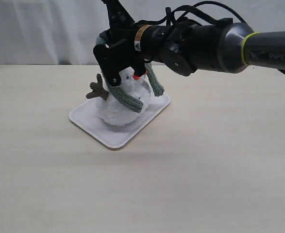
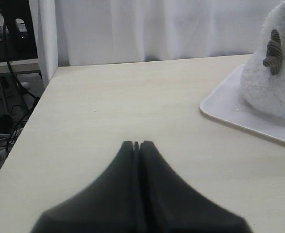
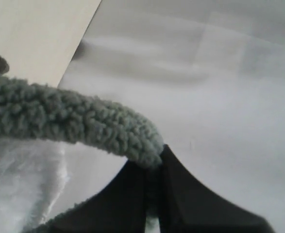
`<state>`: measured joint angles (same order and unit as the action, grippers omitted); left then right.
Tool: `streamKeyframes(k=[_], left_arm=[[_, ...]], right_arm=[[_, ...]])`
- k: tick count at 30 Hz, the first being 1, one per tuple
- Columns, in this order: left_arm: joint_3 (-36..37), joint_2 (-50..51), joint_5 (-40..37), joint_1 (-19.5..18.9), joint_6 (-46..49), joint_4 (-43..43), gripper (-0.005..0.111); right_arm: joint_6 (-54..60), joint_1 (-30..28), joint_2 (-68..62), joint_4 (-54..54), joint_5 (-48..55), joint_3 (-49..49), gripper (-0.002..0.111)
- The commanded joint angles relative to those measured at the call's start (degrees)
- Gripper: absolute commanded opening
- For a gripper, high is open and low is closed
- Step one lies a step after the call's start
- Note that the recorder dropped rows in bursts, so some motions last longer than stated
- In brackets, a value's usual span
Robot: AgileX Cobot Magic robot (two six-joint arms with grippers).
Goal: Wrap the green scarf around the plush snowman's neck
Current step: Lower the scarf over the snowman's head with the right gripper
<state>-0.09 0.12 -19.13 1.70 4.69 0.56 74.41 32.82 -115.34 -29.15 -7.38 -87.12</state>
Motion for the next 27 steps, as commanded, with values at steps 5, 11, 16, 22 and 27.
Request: streamKeyframes(k=[5, 11, 16, 22, 27], left_arm=[[0.1, -0.1, 0.6, 0.3, 0.0, 0.0, 0.000], [0.1, -0.1, 0.6, 0.3, 0.0, 0.0, 0.000], [0.1, -0.1, 0.6, 0.3, 0.0, 0.0, 0.000], [0.1, -0.1, 0.6, 0.3, 0.0, 0.0, 0.000], [0.1, -0.1, 0.6, 0.3, 0.0, 0.0, 0.000]], right_arm=[[-0.2, -1.2, -3.0, -0.2, -1.3, -0.2, 0.004], [-0.3, -1.4, -3.3, 0.5, -1.5, -0.2, 0.005], [-0.3, -1.6, -3.3, 0.5, -1.8, -0.2, 0.026], [-0.3, -2.1, -3.3, 8.7, -4.0, -0.2, 0.055], [-0.3, -2.1, -3.3, 21.0, -4.6, -0.2, 0.067]])
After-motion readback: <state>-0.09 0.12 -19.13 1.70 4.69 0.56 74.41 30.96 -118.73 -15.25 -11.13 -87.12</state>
